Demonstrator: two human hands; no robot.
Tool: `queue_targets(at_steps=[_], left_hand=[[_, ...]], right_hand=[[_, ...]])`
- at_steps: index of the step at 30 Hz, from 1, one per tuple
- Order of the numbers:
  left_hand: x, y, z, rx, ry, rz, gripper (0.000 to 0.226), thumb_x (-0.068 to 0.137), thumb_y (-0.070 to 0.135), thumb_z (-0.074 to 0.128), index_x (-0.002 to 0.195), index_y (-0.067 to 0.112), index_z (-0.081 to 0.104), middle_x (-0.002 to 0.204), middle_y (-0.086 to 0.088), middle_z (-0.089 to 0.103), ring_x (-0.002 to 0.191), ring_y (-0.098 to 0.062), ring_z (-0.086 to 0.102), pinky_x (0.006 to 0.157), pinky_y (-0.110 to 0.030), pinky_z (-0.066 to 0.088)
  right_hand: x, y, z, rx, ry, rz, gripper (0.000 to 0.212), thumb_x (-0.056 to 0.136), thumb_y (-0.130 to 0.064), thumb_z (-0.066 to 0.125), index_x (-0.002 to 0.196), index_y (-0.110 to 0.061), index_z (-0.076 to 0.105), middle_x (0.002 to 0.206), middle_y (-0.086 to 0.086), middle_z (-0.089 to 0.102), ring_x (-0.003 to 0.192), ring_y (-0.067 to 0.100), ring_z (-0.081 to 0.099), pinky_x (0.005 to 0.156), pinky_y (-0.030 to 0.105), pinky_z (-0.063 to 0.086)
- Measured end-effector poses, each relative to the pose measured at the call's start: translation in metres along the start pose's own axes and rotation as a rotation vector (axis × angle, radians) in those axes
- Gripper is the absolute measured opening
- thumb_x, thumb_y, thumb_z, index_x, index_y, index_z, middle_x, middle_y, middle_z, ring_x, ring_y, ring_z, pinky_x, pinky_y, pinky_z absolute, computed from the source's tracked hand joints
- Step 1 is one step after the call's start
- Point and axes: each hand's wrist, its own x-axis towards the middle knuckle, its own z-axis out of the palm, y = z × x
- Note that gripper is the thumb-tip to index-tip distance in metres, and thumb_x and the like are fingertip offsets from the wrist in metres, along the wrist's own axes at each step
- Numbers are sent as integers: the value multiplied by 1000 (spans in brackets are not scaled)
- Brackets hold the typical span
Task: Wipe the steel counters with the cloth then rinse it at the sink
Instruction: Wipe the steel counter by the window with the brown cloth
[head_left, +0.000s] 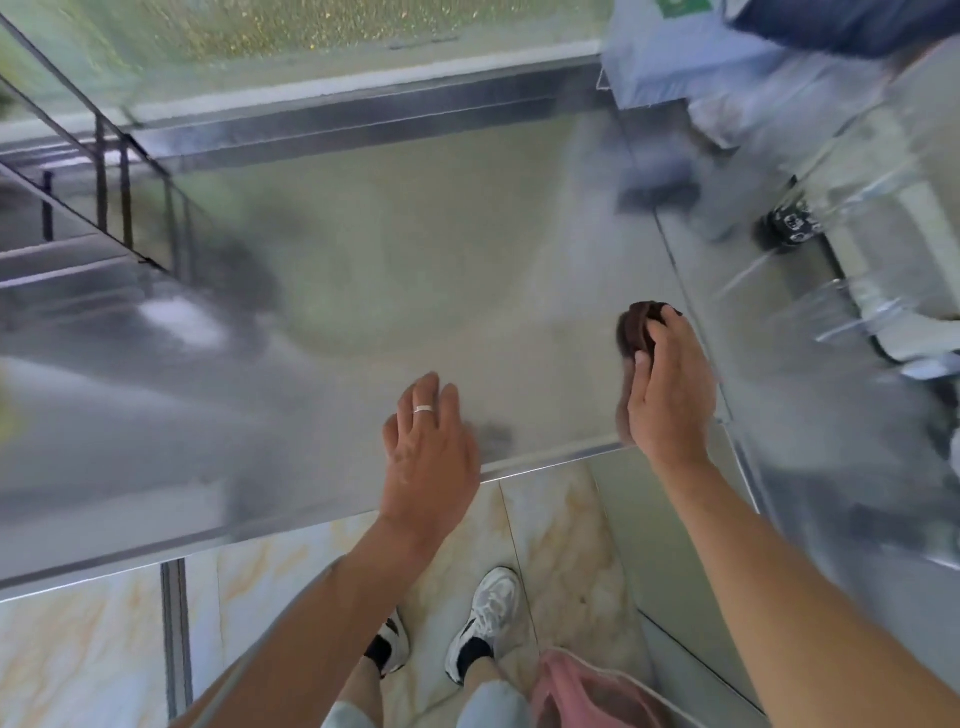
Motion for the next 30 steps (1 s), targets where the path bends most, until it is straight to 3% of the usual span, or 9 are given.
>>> queue_targets(at_steps=[5, 8, 12, 15, 19, 24, 26, 28, 30], left_hand=[[1, 51, 8, -40, -62, 168, 42, 88, 20, 53, 130, 16, 53, 145, -7, 42, 133, -28, 41, 97, -43, 43], [1, 76, 10, -60, -99, 239, 44, 87, 24, 42, 129, 18, 54, 142, -7, 45, 132, -29, 44, 96, -42, 43], [-3, 100, 7, -78, -161, 291, 42, 83, 23, 38, 122, 20, 55, 140, -5, 45, 130, -28, 43, 97, -41, 42], [-13, 115, -9, -79, -188, 351, 40, 79, 14, 58, 118, 19, 60, 137, -6, 51, 128, -27, 47, 95, -41, 43], [-37, 128, -40, -68, -206, 456, 39, 67, 9, 73, 105, 18, 67, 122, -5, 63, 115, -28, 59, 84, -41, 51], [-69, 140, -82, -26, -197, 631, 37, 64, 12, 77, 99, 21, 69, 112, -3, 67, 109, -24, 63, 81, -38, 53], [-78, 146, -93, -20, -204, 664, 35, 67, 11, 73, 100, 21, 68, 113, -2, 66, 110, -24, 62, 82, -38, 51], [-86, 153, -103, -23, -209, 695, 34, 69, 10, 70, 101, 20, 66, 112, -1, 65, 109, -24, 61, 83, -38, 50], [-94, 159, -110, -27, -209, 733, 33, 71, 9, 70, 103, 18, 66, 110, -2, 66, 106, -25, 62, 81, -40, 50]], right_hand=[[-8, 36, -20, -46, -14, 268, 42, 103, -7, 49, 144, 1, 46, 160, 21, 41, 149, 39, 38, 117, 53, 38], [-28, 66, -42, -105, -17, 410, 45, 104, -9, 46, 148, -2, 42, 163, 19, 36, 153, 37, 32, 118, 54, 36], [-61, 87, -69, -197, -73, 438, 43, 101, -8, 49, 144, -3, 48, 163, 20, 36, 150, 39, 34, 117, 54, 38], [-81, 84, -97, -363, -257, 405, 55, 91, -2, 61, 144, -9, 49, 160, 21, 37, 144, 40, 40, 109, 51, 42], [-91, 64, -145, -607, -615, 484, 42, 99, -10, 49, 141, -17, 47, 140, 17, 46, 121, 34, 56, 93, 42, 50], [-102, 55, -205, -369, -984, 686, 33, 94, -19, 55, 123, -10, 67, 116, 9, 71, 100, 28, 68, 77, 30, 51], [-111, 39, -232, -228, -964, 684, 26, 96, -28, 55, 108, -10, 69, 100, 7, 71, 89, 27, 64, 73, 27, 46], [-128, 19, -258, -78, -812, 685, 18, 98, -33, 55, 94, -17, 65, 85, 2, 66, 79, 24, 64, 63, 27, 45], [-149, -1, -279, 62, -634, 743, 14, 98, -31, 57, 94, -21, 66, 79, -1, 67, 69, 22, 65, 57, 29, 52]])
